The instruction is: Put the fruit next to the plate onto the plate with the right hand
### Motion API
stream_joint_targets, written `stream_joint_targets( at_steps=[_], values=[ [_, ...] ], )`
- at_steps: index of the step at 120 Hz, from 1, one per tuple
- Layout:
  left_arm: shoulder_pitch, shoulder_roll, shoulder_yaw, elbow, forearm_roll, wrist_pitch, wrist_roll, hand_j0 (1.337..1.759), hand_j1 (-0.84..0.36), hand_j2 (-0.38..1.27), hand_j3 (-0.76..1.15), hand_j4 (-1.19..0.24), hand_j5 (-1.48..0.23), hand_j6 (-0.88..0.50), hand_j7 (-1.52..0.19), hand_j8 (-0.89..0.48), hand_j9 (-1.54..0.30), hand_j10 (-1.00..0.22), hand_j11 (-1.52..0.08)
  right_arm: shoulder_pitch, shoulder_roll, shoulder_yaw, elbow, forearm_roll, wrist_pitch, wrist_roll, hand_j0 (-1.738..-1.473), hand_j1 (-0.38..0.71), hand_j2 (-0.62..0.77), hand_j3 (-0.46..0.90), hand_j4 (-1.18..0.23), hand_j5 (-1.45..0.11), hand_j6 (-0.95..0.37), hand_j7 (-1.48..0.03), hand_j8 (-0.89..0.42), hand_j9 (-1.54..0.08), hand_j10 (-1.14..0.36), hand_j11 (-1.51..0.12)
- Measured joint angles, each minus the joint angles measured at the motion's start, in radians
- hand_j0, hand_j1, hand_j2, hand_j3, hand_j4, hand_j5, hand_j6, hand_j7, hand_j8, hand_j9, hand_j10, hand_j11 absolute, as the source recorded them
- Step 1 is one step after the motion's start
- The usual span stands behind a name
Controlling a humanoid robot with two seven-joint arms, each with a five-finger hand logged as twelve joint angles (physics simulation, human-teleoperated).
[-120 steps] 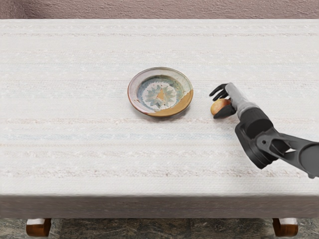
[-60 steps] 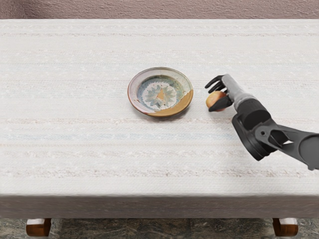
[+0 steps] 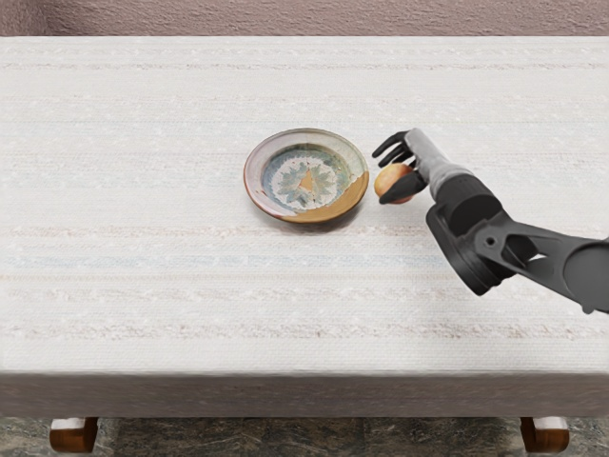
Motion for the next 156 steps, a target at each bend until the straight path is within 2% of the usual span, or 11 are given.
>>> stream_joint_targets(
  at_steps=[36,95,138,156],
  values=[
    [0.0,0.0,0.0,0.0,0.0,0.0,0.0,1.658,0.34,0.0,0.0,-0.01,-0.01,-0.01,-0.01,-0.01,-0.01,-0.01,-0.01,0.021,0.024,0.029,0.017,-0.001,0.0,-0.017,-1.657,0.21,0.2,0.0,-0.56,-0.76,-0.57,-0.74,-0.34,-0.75,-0.33,-0.75],
    [0.0,0.0,0.0,0.0,0.0,0.0,0.0,1.658,0.34,0.0,0.0,-0.01,-0.01,-0.01,-0.01,-0.01,-0.01,-0.01,-0.01,0.027,0.137,0.078,0.012,-0.001,0.0,-0.019,-1.657,0.21,0.19,0.0,-0.56,-0.75,-0.57,-0.74,-0.34,-0.74,-0.33,-0.75],
    [-0.001,0.0,0.0,0.0,0.0,0.0,0.0,1.658,0.34,0.0,0.0,-0.01,-0.01,-0.01,-0.01,-0.01,-0.01,-0.01,-0.01,0.034,0.195,0.079,-0.025,0.003,0.0,-0.018,-1.657,0.21,0.18,0.0,-0.56,-0.76,-0.57,-0.74,-0.34,-0.75,-0.32,-0.75],
    [-0.001,0.0,0.0,0.0,0.0,0.0,0.0,1.658,0.34,0.0,0.0,-0.01,-0.01,-0.01,-0.01,-0.01,-0.01,-0.01,-0.01,0.037,0.234,0.08,-0.075,0.005,0.0,-0.018,-1.657,0.21,0.2,0.0,-0.56,-0.76,-0.57,-0.74,-0.36,-0.74,-0.33,-0.75]
  ],
)
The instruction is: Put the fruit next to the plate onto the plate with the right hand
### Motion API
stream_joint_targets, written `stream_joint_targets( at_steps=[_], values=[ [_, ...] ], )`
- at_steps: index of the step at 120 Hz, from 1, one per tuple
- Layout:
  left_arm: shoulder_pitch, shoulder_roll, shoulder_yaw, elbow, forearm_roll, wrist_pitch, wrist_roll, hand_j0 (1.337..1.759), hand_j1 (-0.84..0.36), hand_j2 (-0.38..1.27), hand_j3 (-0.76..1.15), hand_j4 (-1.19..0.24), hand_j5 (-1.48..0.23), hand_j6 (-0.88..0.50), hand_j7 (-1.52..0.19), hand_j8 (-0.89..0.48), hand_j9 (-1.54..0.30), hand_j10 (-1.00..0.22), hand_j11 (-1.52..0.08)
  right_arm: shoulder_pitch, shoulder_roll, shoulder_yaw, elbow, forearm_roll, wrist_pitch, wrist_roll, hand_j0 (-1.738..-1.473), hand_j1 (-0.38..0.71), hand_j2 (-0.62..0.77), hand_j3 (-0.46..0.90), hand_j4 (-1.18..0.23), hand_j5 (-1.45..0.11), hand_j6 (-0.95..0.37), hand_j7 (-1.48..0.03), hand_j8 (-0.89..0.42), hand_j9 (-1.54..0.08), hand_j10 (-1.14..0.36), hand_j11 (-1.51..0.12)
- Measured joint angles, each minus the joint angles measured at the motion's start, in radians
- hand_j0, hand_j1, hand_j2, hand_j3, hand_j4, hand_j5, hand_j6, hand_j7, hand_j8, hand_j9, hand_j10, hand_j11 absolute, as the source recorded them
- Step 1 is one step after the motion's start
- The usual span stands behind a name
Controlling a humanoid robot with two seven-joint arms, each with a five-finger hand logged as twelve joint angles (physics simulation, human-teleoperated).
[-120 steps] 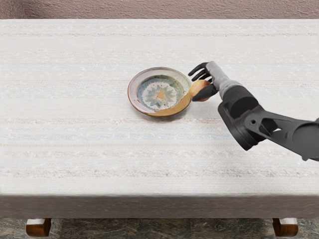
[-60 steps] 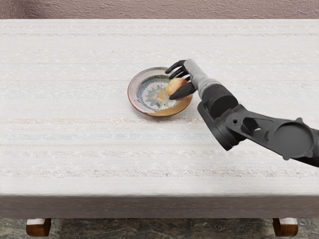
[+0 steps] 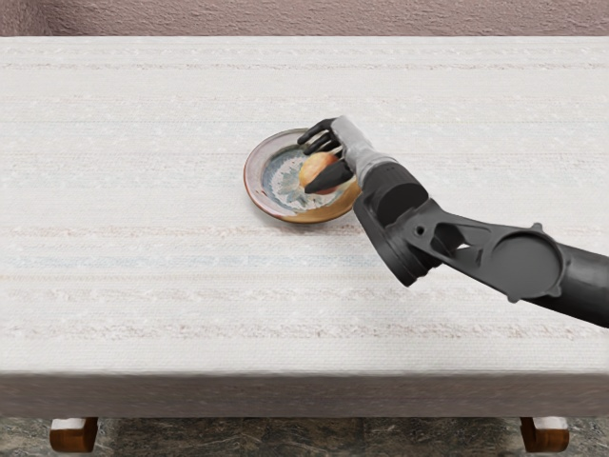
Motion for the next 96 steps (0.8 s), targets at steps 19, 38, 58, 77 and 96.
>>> stream_joint_targets(
  at_steps=[19,38,58,77,96],
  values=[
    [0.0,0.0,0.0,0.0,0.0,0.0,0.0,1.658,0.34,0.0,0.0,-0.01,-0.01,-0.01,-0.01,-0.01,-0.01,-0.01,-0.01,0.014,0.038,0.0,-0.055,0.008,0.0,0.0,-1.657,0.21,0.22,0.0,-0.56,-0.75,-0.57,-0.74,-0.37,-0.74,-0.34,-0.74],
    [0.0,0.0,0.0,0.0,0.0,0.0,0.0,1.658,0.34,0.0,0.0,-0.01,-0.01,-0.01,-0.01,-0.01,-0.01,-0.01,-0.01,0.035,0.068,-0.001,-0.098,0.029,0.0,0.0,-1.657,0.21,0.21,0.0,-0.56,-0.75,-0.56,-0.73,-0.37,-0.73,-0.34,-0.74],
    [0.001,0.0,0.0,0.0,0.0,0.0,0.0,1.658,0.34,0.0,0.0,-0.01,-0.01,-0.01,-0.01,-0.01,-0.01,-0.01,-0.01,0.043,0.084,-0.001,-0.125,0.036,0.0,0.0,-1.658,0.15,0.11,0.0,-0.47,-0.63,-0.48,-0.62,-0.37,-0.62,-0.34,-0.63],
    [0.001,0.0,0.0,0.0,0.0,0.0,0.0,1.658,0.34,0.0,0.0,-0.01,-0.01,-0.01,-0.01,-0.01,-0.01,-0.01,-0.01,0.048,0.083,-0.001,-0.13,0.037,0.0,0.0,-1.658,-0.1,0.05,0.0,-0.24,-0.31,-0.24,-0.31,-0.19,-0.31,-0.17,-0.31],
    [0.0,0.0,0.0,0.0,0.0,0.0,0.0,1.658,0.34,0.0,0.0,-0.01,-0.01,-0.01,-0.01,-0.01,-0.01,-0.01,-0.01,0.062,0.015,0.0,-0.102,0.079,0.0,0.0,-1.658,-0.23,0.02,0.0,-0.11,-0.14,-0.11,-0.14,-0.09,-0.14,-0.08,-0.14]
  ],
)
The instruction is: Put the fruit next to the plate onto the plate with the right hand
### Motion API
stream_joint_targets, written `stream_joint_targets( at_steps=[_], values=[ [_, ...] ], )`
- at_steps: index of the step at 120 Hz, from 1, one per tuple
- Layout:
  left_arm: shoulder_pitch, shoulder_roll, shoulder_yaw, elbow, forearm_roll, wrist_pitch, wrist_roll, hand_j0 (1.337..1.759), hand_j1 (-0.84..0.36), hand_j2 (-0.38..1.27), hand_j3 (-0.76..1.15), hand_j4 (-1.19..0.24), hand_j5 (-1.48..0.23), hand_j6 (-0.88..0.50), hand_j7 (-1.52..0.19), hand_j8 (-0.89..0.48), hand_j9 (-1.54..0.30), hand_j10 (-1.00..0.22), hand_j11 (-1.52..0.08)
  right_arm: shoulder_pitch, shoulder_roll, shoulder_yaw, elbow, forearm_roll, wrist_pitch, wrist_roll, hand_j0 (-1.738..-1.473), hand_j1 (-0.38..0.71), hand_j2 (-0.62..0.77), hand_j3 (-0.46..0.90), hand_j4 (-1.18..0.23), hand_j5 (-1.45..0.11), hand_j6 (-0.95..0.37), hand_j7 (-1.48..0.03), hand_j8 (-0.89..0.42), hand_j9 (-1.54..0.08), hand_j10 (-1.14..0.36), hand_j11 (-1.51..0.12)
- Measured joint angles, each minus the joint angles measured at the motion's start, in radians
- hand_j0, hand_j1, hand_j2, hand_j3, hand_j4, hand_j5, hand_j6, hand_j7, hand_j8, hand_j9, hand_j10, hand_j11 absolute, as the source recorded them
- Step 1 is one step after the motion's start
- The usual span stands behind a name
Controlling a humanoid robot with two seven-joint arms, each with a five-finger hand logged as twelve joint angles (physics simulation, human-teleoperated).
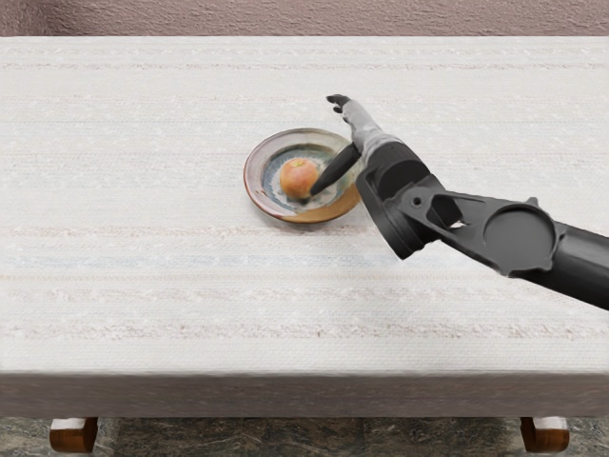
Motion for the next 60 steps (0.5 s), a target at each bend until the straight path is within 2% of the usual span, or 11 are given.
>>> stream_joint_targets(
  at_steps=[16,32,44,60],
  values=[
    [0.0,0.0,0.0,0.0,0.0,0.0,0.0,1.658,0.34,0.0,0.0,-0.01,-0.01,-0.01,-0.01,-0.01,-0.01,-0.01,-0.01,0.011,-0.169,0.004,0.08,0.142,0.104,0.0,-1.658,-0.29,0.01,0.0,-0.06,-0.08,-0.06,-0.07,-0.05,-0.07,-0.04,-0.07],
    [0.006,0.0,0.001,0.0,0.0,-0.001,0.0,1.658,0.34,0.0,0.0,-0.01,-0.01,-0.01,-0.01,-0.01,-0.01,-0.01,-0.01,-0.004,-0.326,0.089,0.168,0.293,0.479,0.0,-1.658,-0.32,0.01,0.0,-0.03,-0.04,-0.03,-0.04,-0.02,-0.04,-0.02,-0.04],
    [0.024,0.0,0.001,-0.001,0.0,-0.001,0.0,1.658,0.34,0.0,0.0,-0.01,-0.01,-0.01,-0.01,-0.01,-0.01,-0.01,-0.01,-0.038,-0.417,0.168,0.181,0.37,0.722,0.0,-1.658,-0.33,0.0,0.0,-0.02,-0.02,-0.02,-0.02,-0.02,-0.02,-0.01,-0.02],
    [0.028,0.0,0.0,0.0,0.0,-0.001,0.0,1.658,0.34,0.0,0.0,-0.01,-0.01,-0.01,-0.01,-0.01,-0.01,-0.01,-0.01,-0.068,-0.536,0.224,0.172,0.421,0.844,0.0,-1.658,-0.34,0.0,0.0,-0.01,-0.01,-0.01,-0.01,-0.01,-0.01,-0.01,-0.01]
  ],
)
